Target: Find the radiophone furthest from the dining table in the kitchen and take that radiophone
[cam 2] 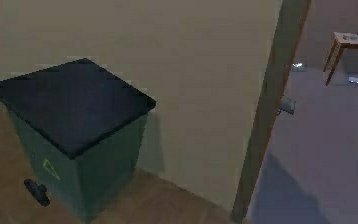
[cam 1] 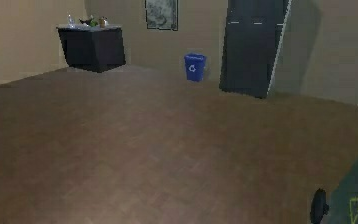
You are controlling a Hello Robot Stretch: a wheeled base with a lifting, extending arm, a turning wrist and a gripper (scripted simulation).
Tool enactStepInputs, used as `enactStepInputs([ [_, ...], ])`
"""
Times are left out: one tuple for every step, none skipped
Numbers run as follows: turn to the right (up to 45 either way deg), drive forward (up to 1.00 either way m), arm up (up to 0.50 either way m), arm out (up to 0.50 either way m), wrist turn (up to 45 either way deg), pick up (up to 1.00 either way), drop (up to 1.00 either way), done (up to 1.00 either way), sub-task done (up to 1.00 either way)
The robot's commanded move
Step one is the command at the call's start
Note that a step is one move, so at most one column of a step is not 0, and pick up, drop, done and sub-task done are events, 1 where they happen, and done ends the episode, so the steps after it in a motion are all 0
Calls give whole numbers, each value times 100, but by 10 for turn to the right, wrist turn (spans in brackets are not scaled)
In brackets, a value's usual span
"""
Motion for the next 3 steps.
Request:
enactStepInputs([
  [0,65,0,0,0,0,0,0,0],
  [-270,0,0,0,0,0,0,0,0],
  [0,100,0,0,0,0,0,0,0],
])
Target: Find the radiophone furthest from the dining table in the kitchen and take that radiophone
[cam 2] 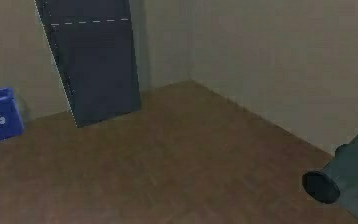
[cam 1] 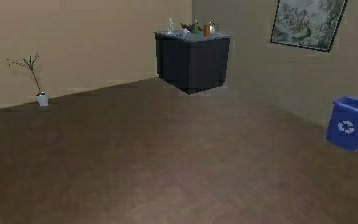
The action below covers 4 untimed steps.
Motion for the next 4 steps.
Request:
enactStepInputs([
  [0,100,0,0,0,0,0,0,0],
  [0,100,0,0,0,0,0,0,0],
  [0,90,0,0,0,0,0,0,0],
  [-450,0,0,0,0,0,0,0,0],
])
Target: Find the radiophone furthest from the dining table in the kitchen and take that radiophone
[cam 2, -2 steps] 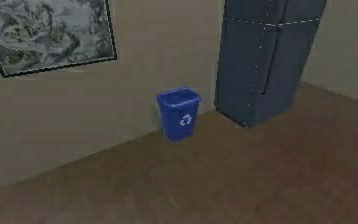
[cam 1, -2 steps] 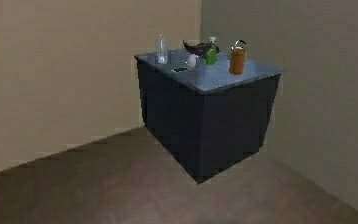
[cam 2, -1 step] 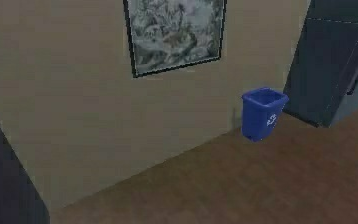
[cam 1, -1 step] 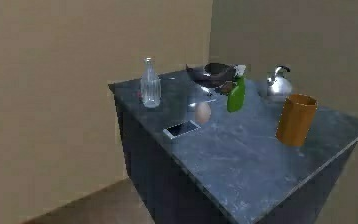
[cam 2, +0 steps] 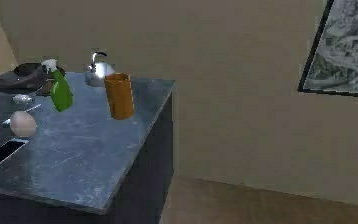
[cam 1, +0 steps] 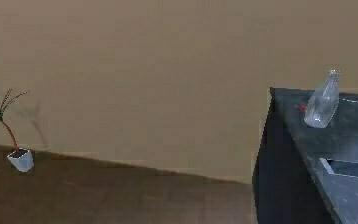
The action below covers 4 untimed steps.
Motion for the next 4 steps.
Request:
enactStepInputs([
  [-390,0,0,0,0,0,0,0,0],
  [0,0,50,0,0,0,0,0,0],
  [0,0,38,0,0,0,0,0,0],
  [0,0,0,46,0,0,0,0,0],
])
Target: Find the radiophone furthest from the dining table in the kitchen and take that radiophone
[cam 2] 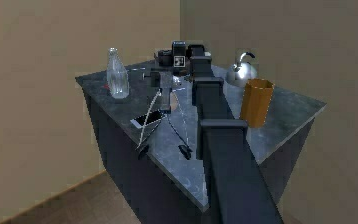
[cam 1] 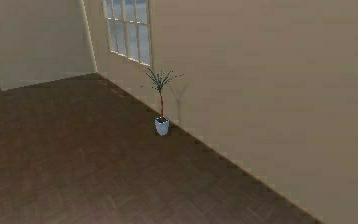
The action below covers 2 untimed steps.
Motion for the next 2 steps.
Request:
enactStepInputs([
  [0,0,0,0,450,0,0,0,0],
  [0,0,0,0,450,0,0,0,0],
])
